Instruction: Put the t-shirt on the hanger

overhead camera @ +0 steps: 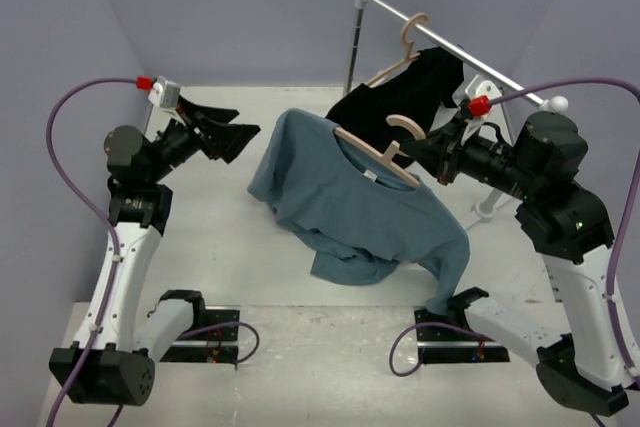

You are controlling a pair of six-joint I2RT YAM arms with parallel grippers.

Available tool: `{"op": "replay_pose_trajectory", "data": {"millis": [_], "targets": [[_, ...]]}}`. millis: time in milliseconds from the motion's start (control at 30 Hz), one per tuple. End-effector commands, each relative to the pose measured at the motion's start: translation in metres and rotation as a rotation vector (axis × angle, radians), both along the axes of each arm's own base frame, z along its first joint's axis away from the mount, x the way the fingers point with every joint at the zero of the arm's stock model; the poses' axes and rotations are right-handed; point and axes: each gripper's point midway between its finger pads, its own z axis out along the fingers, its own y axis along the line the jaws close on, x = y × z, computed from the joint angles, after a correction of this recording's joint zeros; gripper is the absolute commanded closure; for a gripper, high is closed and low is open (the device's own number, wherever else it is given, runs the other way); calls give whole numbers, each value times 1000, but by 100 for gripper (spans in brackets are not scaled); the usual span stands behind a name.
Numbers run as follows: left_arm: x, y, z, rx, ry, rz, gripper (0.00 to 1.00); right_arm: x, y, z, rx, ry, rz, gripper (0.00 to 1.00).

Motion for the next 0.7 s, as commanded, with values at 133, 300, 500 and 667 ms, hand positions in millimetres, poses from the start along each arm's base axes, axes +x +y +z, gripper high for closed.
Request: {"op": "replay_pose_trajectory", "data": {"millis": [133, 300, 500, 667], "targets": [[-97, -108, 112, 109, -410, -531, 11, -13, 18, 32, 45, -12, 138, 100], [-109, -184, 80, 106, -330, -838, 17, -28, 29, 43, 74, -45, 257, 100], [-126, -214, 85, 74, -357, -975, 22, -33, 38, 37, 67, -10, 332, 100], [-126, -227, 76, 64, -321, -1030, 45, -32, 42, 31, 70, 2, 361, 100]]}}
